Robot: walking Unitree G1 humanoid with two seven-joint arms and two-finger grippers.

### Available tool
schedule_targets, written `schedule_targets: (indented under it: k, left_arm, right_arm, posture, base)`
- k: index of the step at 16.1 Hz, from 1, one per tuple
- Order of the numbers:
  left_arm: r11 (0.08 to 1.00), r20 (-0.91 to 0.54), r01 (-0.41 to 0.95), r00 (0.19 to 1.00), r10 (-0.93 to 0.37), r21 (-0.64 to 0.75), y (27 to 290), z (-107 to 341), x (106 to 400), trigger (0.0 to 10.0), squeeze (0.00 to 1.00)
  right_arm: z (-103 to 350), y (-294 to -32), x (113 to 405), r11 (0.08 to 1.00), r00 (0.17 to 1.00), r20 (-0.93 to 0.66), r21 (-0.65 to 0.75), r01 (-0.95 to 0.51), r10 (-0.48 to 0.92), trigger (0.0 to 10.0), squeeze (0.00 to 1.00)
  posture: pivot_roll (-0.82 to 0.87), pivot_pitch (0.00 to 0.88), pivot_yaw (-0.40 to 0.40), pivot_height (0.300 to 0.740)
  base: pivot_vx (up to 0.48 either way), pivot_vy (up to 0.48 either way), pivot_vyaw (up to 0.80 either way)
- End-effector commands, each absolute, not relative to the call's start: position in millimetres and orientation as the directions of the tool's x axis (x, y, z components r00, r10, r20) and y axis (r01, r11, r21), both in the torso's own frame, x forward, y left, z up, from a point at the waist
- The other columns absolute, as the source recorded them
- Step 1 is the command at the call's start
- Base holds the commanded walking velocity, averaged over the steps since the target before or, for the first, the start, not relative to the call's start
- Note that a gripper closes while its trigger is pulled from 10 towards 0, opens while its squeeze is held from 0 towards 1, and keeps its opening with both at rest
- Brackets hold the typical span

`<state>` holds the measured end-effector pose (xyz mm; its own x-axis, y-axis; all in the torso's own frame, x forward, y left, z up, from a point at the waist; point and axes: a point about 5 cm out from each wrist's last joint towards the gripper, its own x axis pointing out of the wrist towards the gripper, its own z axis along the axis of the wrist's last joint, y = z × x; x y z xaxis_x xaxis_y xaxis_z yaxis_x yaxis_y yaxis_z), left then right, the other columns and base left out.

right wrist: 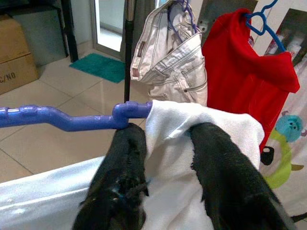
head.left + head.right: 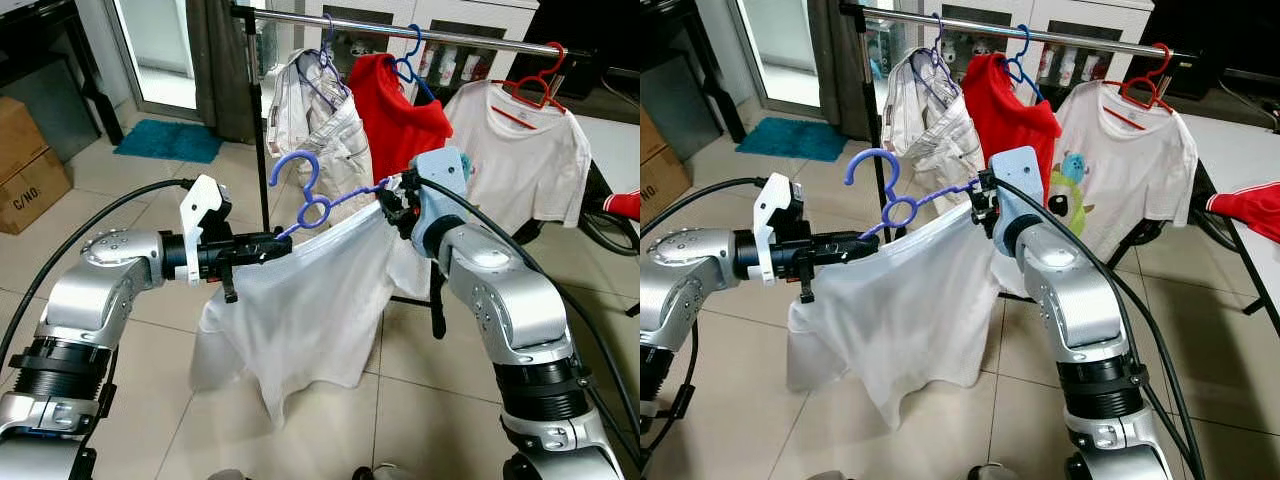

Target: Hang hanger

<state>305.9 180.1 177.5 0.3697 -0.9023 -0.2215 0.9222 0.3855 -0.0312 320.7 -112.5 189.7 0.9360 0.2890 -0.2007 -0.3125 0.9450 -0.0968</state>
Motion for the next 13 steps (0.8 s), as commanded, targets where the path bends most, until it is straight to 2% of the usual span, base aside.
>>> schedule_targets:
  k: [1, 10, 11, 12, 13]
  left_arm:
    - [0.361, -0.201, 0.932, 0.353, -0.914, -0.004, 177.9, 186.1, 304.0, 0.0, 0.00]
    - [0.382, -0.217, 0.924, 0.375, -0.902, 0.010, 183.1, 185.9, 307.7, 0.0, 0.00]
    - [0.402, -0.224, 0.915, 0.397, -0.890, 0.027, 185.4, 186.3, 310.1, 0.0, 0.00]
    - [0.436, -0.240, 0.898, 0.436, -0.868, 0.054, 189.4, 186.2, 314.2, 0.0, 0.00]
    - [0.463, -0.248, 0.883, 0.466, -0.849, 0.073, 193.0, 186.4, 317.3, 0.0, 0.00]
  right_arm:
    - [192.2, -118.7, 324.4, 0.954, 0.945, -0.195, -0.094, -0.284, 0.262, 1.7, 0.00]
    - [190.9, -114.7, 322.5, 0.940, 0.932, -0.198, -0.098, -0.327, 0.304, 2.6, 0.00]
    - [191.7, -113.2, 321.5, 0.932, 0.925, -0.198, -0.100, -0.348, 0.324, 2.4, 0.00]
    - [192.1, -111.4, 320.4, 0.920, 0.914, -0.201, -0.106, -0.377, 0.351, 0.7, 0.00]
    - [191.8, -109.9, 319.1, 0.908, 0.903, -0.207, -0.111, -0.404, 0.377, 0.0, 0.00]
  posture:
    - [-0.04, 0.000, -0.032, 0.740]
    - [-0.05, 0.000, -0.028, 0.740]
    - [-0.05, 0.000, -0.028, 0.740]
    - [-0.05, 0.000, -0.029, 0.740]
    - [-0.05, 0.000, -0.029, 0.740]
  base:
    - [0.000, 0.000, 0.00]
    - [0.000, 0.000, 0.00]
    - [0.000, 0.000, 0.00]
    - [0.000, 0.000, 0.00]
    - [0.000, 0.000, 0.00]
